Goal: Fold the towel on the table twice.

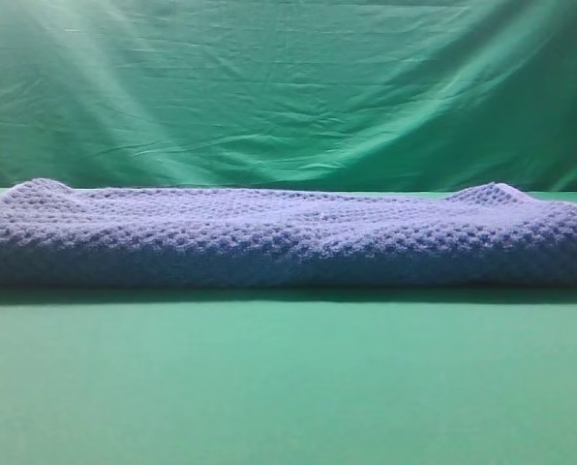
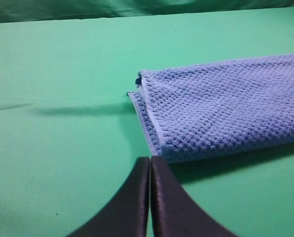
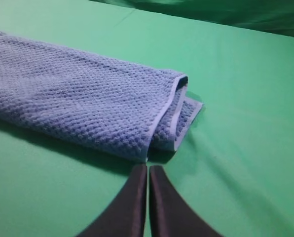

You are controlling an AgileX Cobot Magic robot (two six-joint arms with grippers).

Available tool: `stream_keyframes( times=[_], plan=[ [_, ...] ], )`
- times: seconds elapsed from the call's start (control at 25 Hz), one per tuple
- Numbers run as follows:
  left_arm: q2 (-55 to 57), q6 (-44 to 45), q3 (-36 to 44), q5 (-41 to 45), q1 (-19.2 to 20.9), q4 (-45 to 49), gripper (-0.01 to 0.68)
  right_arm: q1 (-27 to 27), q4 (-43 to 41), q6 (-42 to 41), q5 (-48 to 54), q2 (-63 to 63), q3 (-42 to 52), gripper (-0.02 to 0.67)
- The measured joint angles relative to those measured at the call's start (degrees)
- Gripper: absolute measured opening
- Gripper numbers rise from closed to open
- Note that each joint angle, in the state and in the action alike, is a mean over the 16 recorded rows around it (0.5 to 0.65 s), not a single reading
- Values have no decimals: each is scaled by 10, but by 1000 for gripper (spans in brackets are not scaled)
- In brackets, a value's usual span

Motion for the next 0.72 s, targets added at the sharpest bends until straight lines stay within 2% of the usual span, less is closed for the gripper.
stream_keyframes(
  times=[0.36, 0.72],
  plan=[
    [1, -1, 47, -47, 0, -17, 0, 0, -21, -2, -47, 0, 58, 0],
    [1, -1, 57, -71, 0, -32, 0, 0, -22, -7, -69, 0, 69, 0]
  ],
)
